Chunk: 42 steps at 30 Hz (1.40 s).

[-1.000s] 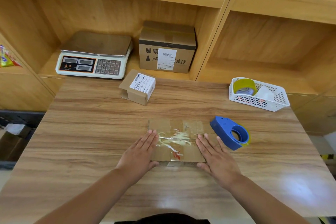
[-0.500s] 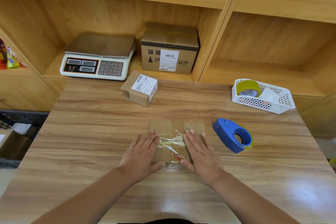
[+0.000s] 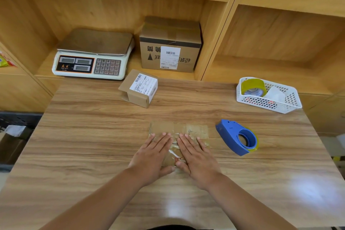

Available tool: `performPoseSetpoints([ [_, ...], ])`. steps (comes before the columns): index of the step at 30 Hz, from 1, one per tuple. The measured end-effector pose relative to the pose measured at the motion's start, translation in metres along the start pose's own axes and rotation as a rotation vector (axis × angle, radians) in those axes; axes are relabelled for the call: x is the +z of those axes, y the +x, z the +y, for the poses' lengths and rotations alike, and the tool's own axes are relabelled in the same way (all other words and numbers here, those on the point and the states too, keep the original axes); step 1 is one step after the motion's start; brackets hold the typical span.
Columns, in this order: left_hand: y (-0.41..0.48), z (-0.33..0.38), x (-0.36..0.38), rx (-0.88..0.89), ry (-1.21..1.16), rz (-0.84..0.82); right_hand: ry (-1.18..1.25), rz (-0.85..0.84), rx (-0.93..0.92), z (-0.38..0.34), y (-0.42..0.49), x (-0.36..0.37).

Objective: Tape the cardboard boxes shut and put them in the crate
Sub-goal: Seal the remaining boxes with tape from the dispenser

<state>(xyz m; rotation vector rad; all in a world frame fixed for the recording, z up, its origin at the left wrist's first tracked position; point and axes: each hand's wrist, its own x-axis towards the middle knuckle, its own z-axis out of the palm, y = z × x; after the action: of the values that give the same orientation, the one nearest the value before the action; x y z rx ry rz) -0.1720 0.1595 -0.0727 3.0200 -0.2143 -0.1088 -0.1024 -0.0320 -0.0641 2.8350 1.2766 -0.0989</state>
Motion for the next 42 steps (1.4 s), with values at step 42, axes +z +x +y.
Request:
performPoseSetpoints([
  [42, 0.043, 0.003, -0.011, -0.642, -0.536, 0.109, 0.134, 0.033, 0.123, 0.029, -0.013, 0.009],
])
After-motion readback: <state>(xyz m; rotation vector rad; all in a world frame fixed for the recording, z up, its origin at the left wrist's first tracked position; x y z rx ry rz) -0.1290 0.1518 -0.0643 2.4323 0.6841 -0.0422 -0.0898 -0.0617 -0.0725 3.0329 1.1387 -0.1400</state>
